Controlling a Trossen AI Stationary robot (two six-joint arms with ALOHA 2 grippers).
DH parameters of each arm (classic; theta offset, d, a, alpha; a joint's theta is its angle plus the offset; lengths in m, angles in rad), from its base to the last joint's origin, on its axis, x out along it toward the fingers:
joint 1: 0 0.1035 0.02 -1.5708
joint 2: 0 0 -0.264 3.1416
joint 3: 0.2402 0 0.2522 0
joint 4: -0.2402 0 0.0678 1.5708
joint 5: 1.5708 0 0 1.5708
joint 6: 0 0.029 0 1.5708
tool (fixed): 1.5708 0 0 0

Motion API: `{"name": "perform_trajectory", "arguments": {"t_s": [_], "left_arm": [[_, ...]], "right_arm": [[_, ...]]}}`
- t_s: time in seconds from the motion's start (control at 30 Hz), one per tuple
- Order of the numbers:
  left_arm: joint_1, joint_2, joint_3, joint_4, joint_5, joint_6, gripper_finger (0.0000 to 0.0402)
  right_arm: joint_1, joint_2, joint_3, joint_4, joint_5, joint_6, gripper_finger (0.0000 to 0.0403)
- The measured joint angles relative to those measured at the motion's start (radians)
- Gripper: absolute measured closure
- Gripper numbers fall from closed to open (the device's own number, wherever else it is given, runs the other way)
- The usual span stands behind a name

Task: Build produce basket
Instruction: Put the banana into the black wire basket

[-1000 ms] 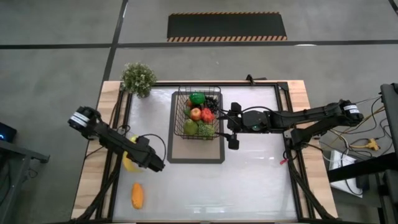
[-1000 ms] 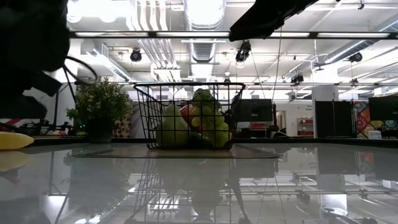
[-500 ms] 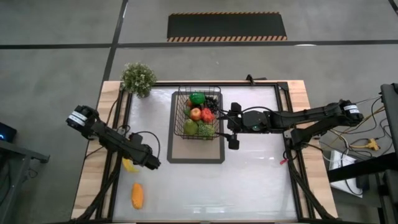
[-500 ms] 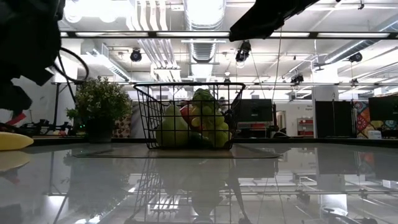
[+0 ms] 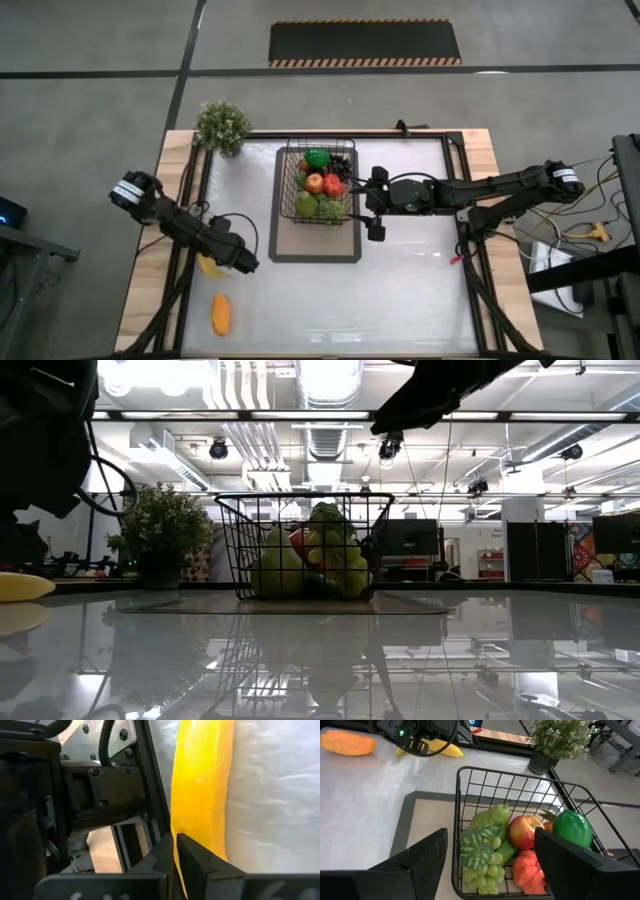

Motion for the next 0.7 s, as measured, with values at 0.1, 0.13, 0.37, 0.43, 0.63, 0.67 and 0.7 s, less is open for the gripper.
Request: {"name": "perform_trajectory", "arguments": {"t_s": [0.1, 0.13, 0.37, 0.43, 0.63, 0.67, 0.7], "left_arm": [[0.0, -0.001, -0.002, 0.031, 0.0, 0.0, 0.0387], [0.0, -0.001, -0.002, 0.036, 0.0, -0.002, 0.0387], [0.0, -0.011, 0.119, 0.04, -0.019, 0.002, 0.0387], [0.0, -0.017, 0.152, 0.0, -0.05, 0.002, 0.0387], [0.0, -0.033, 0.186, 0.0, -0.047, 0.001, 0.0379], [-0.001, -0.041, 0.189, 0.0, -0.047, 0.007, 0.0372], [-0.001, -0.049, 0.19, 0.0, -0.047, 0.021, 0.0363]], "right_arm": [[0.0, 0.0, 0.0, 0.001, 0.0, -0.002, 0.0124], [0.0, 0.0, -0.001, 0.0, 0.0, -0.005, 0.0124], [0.0, 0.0, -0.003, 0.0, 0.0, -0.008, 0.0124], [0.0, 0.0, -0.004, 0.0, 0.0, -0.008, 0.0124], [0.0, 0.0, -0.007, 0.001, 0.0, -0.009, 0.0124], [0.0, 0.0, -0.007, 0.0, 0.0, -0.009, 0.0124], [0.0, 0.0, -0.007, 0.0, 0.0, -0.009, 0.0124]]}}
